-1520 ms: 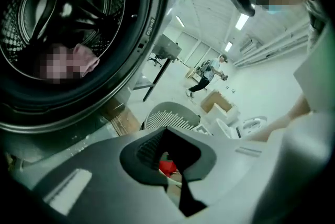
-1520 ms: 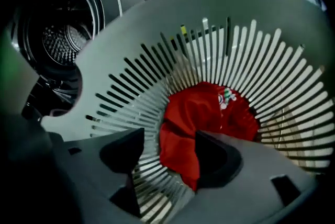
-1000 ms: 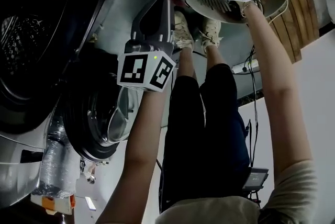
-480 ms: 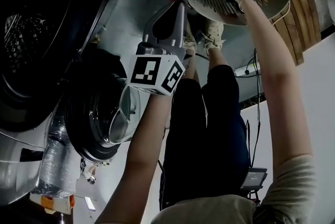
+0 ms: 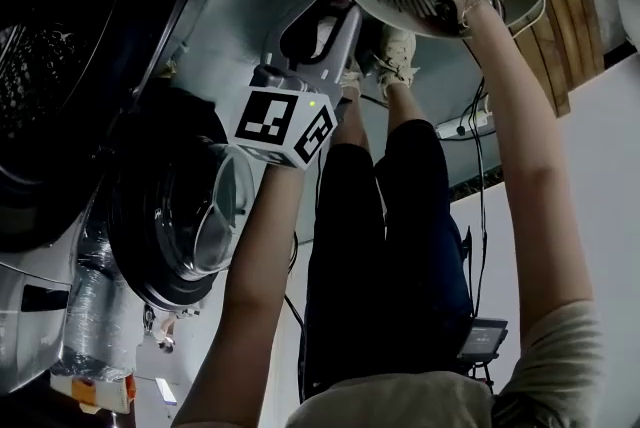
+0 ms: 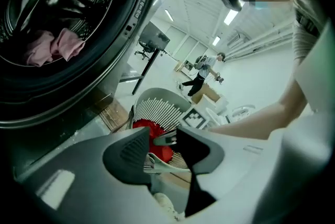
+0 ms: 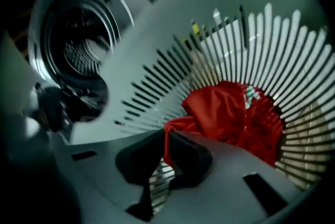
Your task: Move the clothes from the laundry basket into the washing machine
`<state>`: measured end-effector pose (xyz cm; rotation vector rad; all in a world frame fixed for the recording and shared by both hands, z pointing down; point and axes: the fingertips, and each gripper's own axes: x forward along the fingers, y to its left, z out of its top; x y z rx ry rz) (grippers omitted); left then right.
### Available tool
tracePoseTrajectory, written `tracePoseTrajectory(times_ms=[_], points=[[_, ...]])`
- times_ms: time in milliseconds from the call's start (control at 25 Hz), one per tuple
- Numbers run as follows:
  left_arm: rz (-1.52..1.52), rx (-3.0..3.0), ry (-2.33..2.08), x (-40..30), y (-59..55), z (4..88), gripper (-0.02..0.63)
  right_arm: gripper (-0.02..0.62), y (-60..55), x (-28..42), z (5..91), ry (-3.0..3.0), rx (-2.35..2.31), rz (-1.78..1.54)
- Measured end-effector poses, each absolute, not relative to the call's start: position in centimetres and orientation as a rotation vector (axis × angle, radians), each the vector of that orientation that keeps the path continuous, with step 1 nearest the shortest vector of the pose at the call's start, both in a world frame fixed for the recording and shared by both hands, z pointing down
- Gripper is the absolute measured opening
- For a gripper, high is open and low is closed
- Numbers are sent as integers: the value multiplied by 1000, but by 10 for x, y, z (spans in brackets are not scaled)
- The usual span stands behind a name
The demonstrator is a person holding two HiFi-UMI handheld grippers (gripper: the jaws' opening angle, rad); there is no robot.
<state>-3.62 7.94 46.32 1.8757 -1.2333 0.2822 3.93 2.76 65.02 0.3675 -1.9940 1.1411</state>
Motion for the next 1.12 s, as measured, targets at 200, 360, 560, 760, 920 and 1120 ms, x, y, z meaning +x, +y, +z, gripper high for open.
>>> tracePoseTrajectory(times_ms=[200,360,560,760,920,1120], points=[[446,1937,-1198,-14,73,467,300,25,20,41,531,-2250,495,1250],[486,2046,-1080,10,60,456,364,25,19,44,450,-2399,572,1288],[698,2265,-909,42,54,442,382,25,29,31,367,-2539,526,1286],[639,2358,-1014,41,42,408,89,25,36,14,312,-2683,415,1354],[686,2230,-1136,10,51,408,72,26,38,12,330,-2672,351,1261],[599,2042,-1274,-39,75,403,69,147,27,34,412,-2489,310,1102]])
